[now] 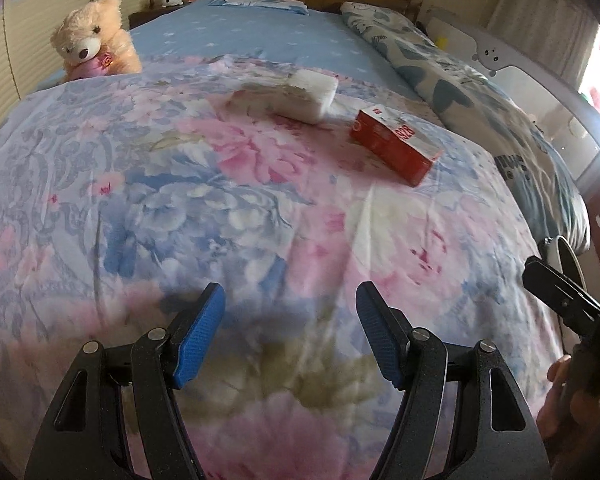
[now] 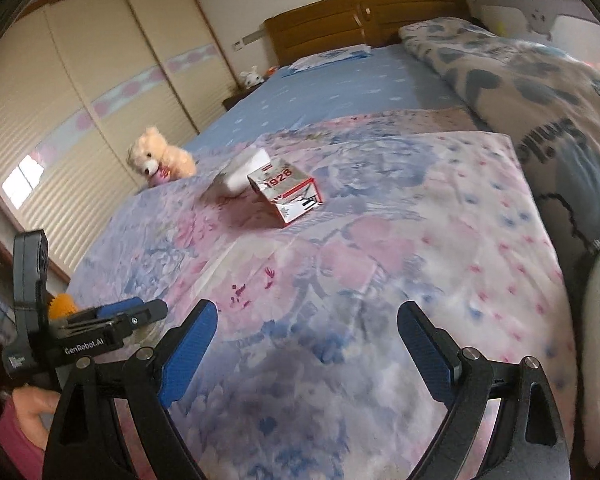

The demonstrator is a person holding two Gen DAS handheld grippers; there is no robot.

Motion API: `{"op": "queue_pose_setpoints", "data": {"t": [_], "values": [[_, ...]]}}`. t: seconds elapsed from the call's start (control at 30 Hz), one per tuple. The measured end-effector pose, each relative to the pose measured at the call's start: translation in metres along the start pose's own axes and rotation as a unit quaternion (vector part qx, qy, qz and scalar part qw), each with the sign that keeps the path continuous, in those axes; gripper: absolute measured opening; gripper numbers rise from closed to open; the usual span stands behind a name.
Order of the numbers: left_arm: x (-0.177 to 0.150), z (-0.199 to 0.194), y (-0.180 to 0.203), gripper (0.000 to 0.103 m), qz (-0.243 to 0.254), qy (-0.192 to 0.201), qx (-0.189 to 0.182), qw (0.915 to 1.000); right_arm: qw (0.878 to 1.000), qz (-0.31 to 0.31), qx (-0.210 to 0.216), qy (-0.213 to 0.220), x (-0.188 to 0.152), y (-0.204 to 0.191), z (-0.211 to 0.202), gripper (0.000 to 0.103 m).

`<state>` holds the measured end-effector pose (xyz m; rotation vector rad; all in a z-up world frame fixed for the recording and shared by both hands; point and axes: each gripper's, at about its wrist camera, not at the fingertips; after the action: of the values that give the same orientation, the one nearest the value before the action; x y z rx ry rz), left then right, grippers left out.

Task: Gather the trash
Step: 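Move both open tools back over the white foam block and white-and-red carton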

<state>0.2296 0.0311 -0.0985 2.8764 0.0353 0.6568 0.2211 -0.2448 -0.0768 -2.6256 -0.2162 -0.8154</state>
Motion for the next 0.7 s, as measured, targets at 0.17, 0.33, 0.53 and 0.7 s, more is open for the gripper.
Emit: {"op": "queue_pose_setpoints", "data": {"t": [0.17,0.33,0.53,0.7], "values": [[0.019,0.009,-0.004,0.07,0.012,-0.004,0.008,0.9999,1.0,-0.007,0.001,-0.015,0.018,-0.002,0.022,0.093],[0.039,0.019,-0.009,0.071,0.024,-0.009,0.011,0.9996,0.999,-0.034,0.004,-0.02,0.04,-0.009,0.043,0.093],[0.061,0.029,-0.016,0.073,0.035,-0.014,0.02,0.9991,0.997,-0.07,-0.005,-0.022,0.073,-0.02,0.07,0.093],[0.074,0.036,-0.022,0.074,0.034,-0.016,0.019,0.9991,0.995,-0.092,-0.026,-0.04,0.095,-0.027,0.097,0.092]]}}
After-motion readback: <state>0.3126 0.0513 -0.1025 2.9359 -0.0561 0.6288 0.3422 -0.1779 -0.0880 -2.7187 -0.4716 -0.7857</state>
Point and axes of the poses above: each gripper's, at about its wrist camera, not at the fingertips, and z roughly the way its jaws point, y to its right, x to its top, and after that the axes turned 8 degrees about -y, right-handed
